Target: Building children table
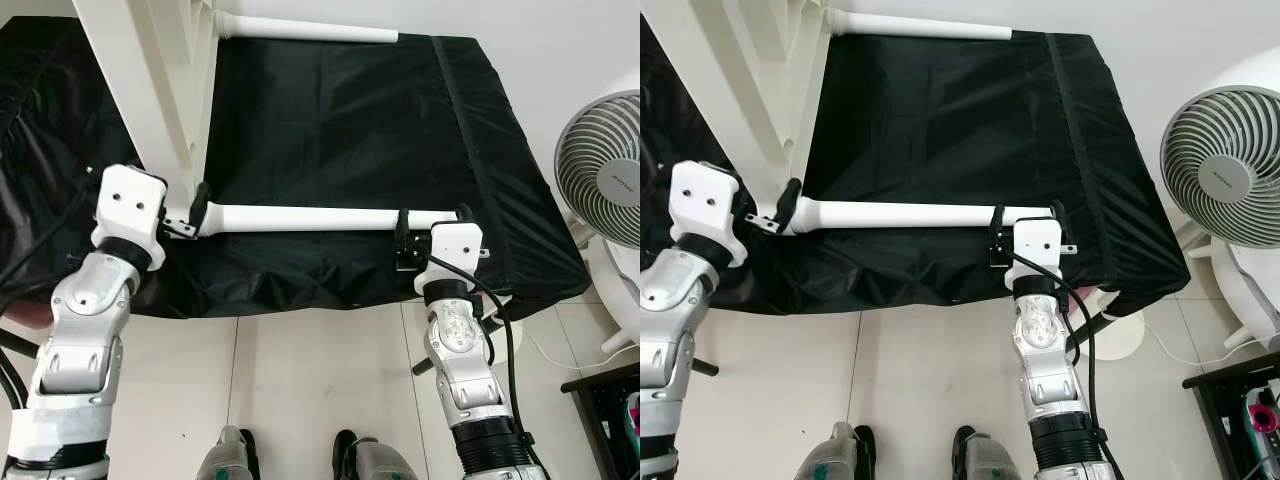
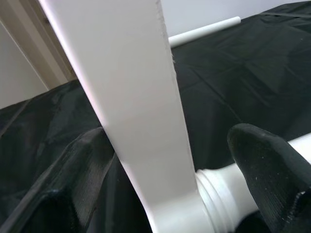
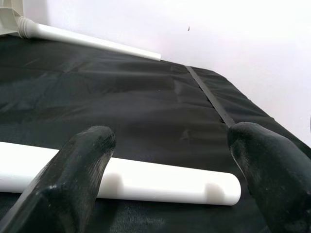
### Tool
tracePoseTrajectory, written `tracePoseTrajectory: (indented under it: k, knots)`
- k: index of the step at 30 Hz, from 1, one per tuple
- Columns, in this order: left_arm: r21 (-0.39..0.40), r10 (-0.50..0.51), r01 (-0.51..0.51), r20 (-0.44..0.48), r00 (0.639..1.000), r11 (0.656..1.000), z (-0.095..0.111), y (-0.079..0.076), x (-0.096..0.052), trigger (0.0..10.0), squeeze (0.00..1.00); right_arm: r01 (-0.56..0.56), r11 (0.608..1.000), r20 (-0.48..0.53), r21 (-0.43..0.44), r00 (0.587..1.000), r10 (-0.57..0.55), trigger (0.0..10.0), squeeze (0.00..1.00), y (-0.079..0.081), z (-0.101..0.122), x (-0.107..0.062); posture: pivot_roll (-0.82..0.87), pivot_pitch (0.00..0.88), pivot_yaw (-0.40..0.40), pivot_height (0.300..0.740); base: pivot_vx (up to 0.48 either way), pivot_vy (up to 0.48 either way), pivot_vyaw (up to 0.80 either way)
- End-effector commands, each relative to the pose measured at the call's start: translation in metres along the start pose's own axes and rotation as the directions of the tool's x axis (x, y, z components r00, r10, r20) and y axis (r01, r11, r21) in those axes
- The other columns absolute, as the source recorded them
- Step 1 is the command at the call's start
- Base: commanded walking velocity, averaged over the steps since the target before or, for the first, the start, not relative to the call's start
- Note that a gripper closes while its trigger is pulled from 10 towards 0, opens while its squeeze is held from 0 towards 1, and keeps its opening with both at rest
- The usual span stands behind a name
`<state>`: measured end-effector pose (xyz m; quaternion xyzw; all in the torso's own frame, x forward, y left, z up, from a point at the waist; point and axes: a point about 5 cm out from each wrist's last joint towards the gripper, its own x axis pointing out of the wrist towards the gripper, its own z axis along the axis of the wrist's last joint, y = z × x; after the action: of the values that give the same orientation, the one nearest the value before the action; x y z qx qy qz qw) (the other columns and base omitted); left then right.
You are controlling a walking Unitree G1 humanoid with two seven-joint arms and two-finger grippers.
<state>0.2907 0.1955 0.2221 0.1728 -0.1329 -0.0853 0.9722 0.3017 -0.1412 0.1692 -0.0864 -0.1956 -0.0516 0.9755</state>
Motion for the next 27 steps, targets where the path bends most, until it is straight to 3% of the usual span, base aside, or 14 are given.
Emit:
tracePoseTrajectory:
  k: [1,5,6,7,8,9,13,19,25,27]
  knots:
    - [-0.03,0.004,-0.005,-0.017,1.0,1.0,-0.002,-0.009,-0.005,10.0,1.0,-0.009,1.0,-0.009,-0.003,1.0,0.009,10.0,0.0,0.001,-0.004,-0.001,0.17,0.155,-0.024,0.74,0.0,0.0,0.0]
    - [-0.088,-0.01,0.004,-0.069,0.998,0.996,-0.012,-0.025,-0.014,10.0,1.0,-0.022,1.0,-0.003,-0.005,1.0,0.022,10.0,0.0,0.001,-0.004,0.001,0.17,0.147,-0.035,0.74,0.0,0.0,0.0]
    - [-0.096,-0.017,0.01,-0.075,0.997,0.995,-0.013,-0.028,-0.014,10.0,0.83,-0.024,1.0,-0.001,-0.005,1.0,0.024,10.0,0.0,0.001,-0.004,0.002,0.17,0.146,-0.036,0.74,0.0,0.0,0.0]
    - [-0.096,-0.017,0.01,-0.075,0.997,0.995,-0.013,-0.028,-0.014,10.0,0.83,-0.024,1.0,-0.001,-0.005,1.0,0.024,10.0,0.0,0.001,-0.004,0.002,0.17,0.146,-0.036,0.74,0.0,0.0,0.0]
    - [-0.103,-0.026,0.018,-0.077,0.997,0.995,-0.013,-0.03,-0.014,10.0,0.36,-0.024,1.0,0.0,-0.005,1.0,0.024,10.0,0.0,0.001,-0.004,0.003,0.17,0.145,-0.037,0.74,0.0,0.0,0.0]
    - [-0.115,-0.022,0.013,-0.08,0.997,0.993,-0.015,-0.031,-0.014,10.0,0.0,-0.027,1.0,0.001,-0.006,1.0,0.027,10.0,0.0,0.0,-0.004,0.003,0.17,0.145,-0.037,0.74,0.0,0.0,0.0]
    - [-0.146,-0.01,-0.002,-0.079,0.997,0.989,-0.019,-0.037,-0.011,10.0,0.0,-0.038,0.999,0.006,0.005,0.999,0.038,10.0,0.0,0.0,-0.003,0.002,0.16,0.14,-0.038,0.74,0.0,0.0,0.0]
    - [-0.243,-0.027,0.014,-0.049,0.998,0.97,-0.019,-0.06,-0.001,10.0,0.0,-0.072,0.995,-0.013,0.075,0.997,0.074,10.0,0.0,0.001,-0.005,-0.004,0.15,0.126,-0.034,0.74,0.0,0.0,0.0]
    - [-0.282,-0.012,-0.007,-0.063,0.998,0.959,-0.022,-0.068,0.004,10.0,0.0,-0.089,0.992,-0.015,0.084,0.996,0.091,10.0,0.0,0.003,-0.006,-0.005,0.15,0.11,-0.028,0.74,0.0,0.0,0.0]
    - [-0.353,0.017,-0.049,-0.092,0.996,0.934,-0.03,-0.073,0.011,10.0,0.0,-0.107,0.992,-0.024,0.072,0.994,0.109,10.0,0.0,0.006,-0.01,-0.008,0.15,0.084,-0.027,0.74,0.0,0.0,0.0]
